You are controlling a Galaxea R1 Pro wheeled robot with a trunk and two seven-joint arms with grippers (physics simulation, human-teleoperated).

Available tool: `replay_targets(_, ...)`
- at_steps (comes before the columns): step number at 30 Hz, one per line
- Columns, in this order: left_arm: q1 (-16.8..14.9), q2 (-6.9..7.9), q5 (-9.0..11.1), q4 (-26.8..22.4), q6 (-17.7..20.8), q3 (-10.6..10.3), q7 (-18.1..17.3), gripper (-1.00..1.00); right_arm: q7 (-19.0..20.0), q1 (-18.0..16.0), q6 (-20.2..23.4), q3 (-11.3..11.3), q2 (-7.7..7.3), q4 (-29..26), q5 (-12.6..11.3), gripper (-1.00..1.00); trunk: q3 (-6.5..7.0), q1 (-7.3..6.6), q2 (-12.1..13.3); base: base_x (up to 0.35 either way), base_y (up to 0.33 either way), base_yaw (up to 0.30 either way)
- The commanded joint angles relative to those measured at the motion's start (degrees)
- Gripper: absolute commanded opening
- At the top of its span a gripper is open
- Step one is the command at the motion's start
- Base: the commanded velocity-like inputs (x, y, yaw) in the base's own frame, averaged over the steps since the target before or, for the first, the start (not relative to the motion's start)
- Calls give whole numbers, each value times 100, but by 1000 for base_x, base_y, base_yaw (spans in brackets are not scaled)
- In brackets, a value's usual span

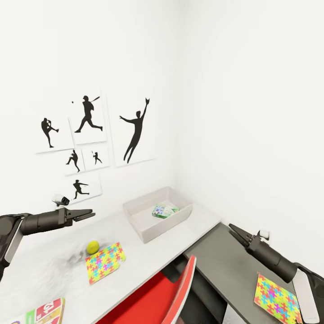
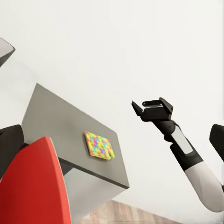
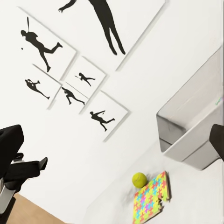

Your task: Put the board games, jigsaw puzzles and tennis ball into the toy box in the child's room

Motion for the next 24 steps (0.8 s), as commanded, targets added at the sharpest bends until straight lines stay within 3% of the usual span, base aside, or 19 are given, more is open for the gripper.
replay_targets(1, 2, 4, -1, 1, 61, -6, -20, 100, 12, -3, 28, -4, 6, 34, -8, 100, 1, 2, -4, -18, 155, -280)
replay_targets(24, 1, 11, 8, 0, 98, 14, -28, 100, 26, -9, 28, -197, -2, 258, -9, 100, 103, 2, -4, -4, 23, -273)
